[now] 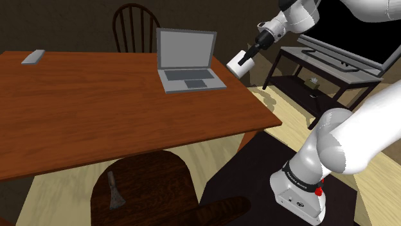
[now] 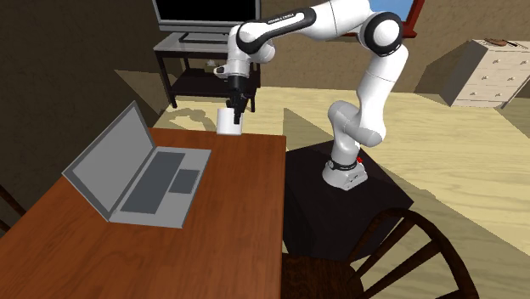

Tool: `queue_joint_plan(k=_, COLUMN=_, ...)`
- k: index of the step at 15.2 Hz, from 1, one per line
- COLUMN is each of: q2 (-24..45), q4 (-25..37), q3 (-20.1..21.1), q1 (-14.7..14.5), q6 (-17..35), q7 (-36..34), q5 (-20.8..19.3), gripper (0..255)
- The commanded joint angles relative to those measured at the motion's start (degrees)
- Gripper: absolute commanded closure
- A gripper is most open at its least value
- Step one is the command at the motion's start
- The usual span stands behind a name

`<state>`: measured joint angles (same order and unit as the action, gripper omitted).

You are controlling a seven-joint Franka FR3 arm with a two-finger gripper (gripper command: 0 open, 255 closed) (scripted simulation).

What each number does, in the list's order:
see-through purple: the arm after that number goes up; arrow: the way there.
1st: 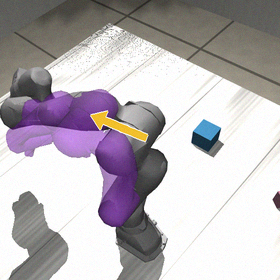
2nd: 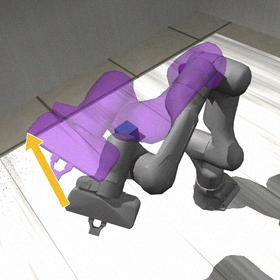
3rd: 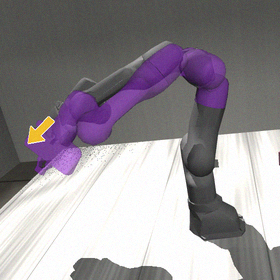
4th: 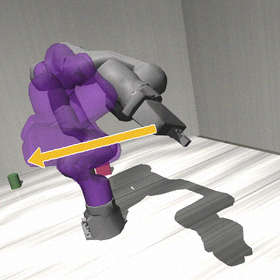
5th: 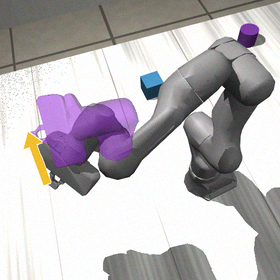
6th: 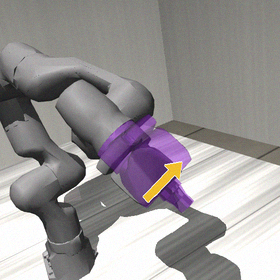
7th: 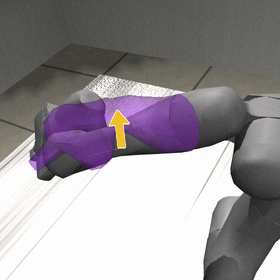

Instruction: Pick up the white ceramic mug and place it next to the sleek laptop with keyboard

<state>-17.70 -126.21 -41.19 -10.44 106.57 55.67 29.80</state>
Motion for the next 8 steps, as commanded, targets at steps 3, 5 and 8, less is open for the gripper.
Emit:
queue_joint_plan(k=3, q2=1.1, q4=-2.0, q3=-0.5, q1=-0.3, q6=2.2, q7=2.1, q5=1.0, gripper=255)
queue_joint_plan(k=5, q2=1.7, q4=-2.9, q3=-0.9, q1=-0.4, q6=3.2, q7=3.2, q5=1.5, gripper=255)
queue_joint_plan(k=8, q2=2.7, q4=-4.2, q3=-1.4, q1=-0.7, q6=4.7, q7=5.0, q5=2.5, gripper=255)
